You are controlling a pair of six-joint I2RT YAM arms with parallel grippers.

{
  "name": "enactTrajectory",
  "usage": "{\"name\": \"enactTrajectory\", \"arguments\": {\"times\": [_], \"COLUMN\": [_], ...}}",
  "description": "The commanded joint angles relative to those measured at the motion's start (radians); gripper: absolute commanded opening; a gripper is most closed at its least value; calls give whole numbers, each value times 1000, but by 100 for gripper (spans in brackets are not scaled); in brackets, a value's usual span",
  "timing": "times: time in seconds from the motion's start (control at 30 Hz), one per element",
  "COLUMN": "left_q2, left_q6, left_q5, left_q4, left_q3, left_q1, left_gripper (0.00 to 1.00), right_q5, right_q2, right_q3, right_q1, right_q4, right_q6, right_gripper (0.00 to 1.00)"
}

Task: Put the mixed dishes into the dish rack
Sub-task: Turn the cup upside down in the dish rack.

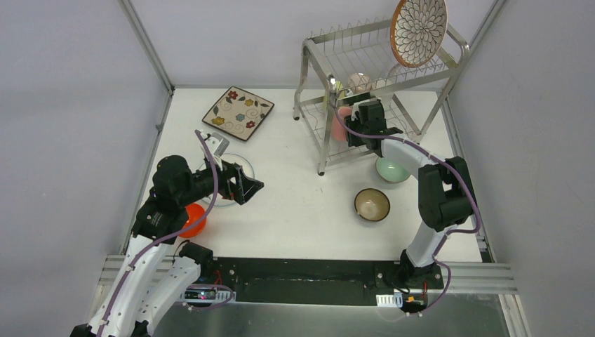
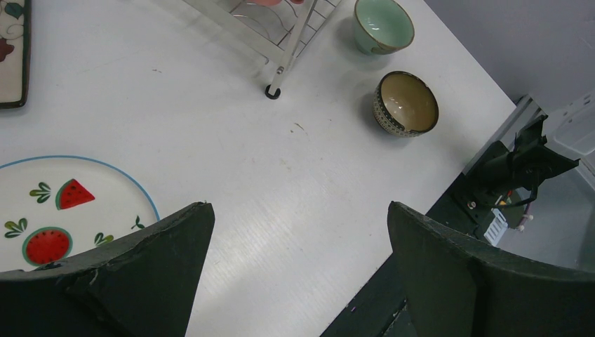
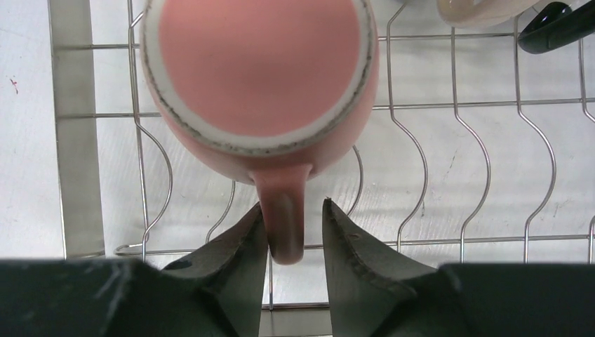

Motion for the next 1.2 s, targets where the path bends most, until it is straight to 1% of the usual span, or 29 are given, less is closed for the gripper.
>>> {"name": "enactTrajectory", "arguments": {"times": [0.0, 0.13, 0.27, 0.37, 0.43, 0.7, 0.93, 1.1, 1.17], "left_q2": [0, -2, -5, -4, -6, -20, -15, -14, -12], "left_q6": [20, 21, 21, 21, 22, 26, 29, 29, 29], "left_q5": [-8, -8, -8, -8, -10, -21, -20, -20, -19], "left_q4": [19, 17, 16, 15, 14, 10, 9, 9, 9], "left_q3": [12, 11, 11, 12, 12, 12, 12, 12, 12], "left_q1": [-8, -8, -8, -8, -8, -8, -8, -8, -8], "left_gripper": [99, 99, 99, 99, 99, 99, 99, 99, 99], "right_q5": [-9, -9, -77, -122, -145, -210, -199, -205, -227], "right_q2": [-43, -34, -22, -4, 11, 62, 116, 135, 144], "right_q3": [23, 21, 29, 50, 71, 119, 176, 204, 209], "right_q1": [0, -1, -1, -1, -1, 2, 8, 9, 9], "right_q4": [0, 0, 36, 55, 54, 78, 112, 120, 122], "right_q6": [-10, -18, -36, -44, -39, -2, 46, 79, 80], "right_gripper": [34, 23, 12, 6, 4, 3, 4, 9, 14]}}
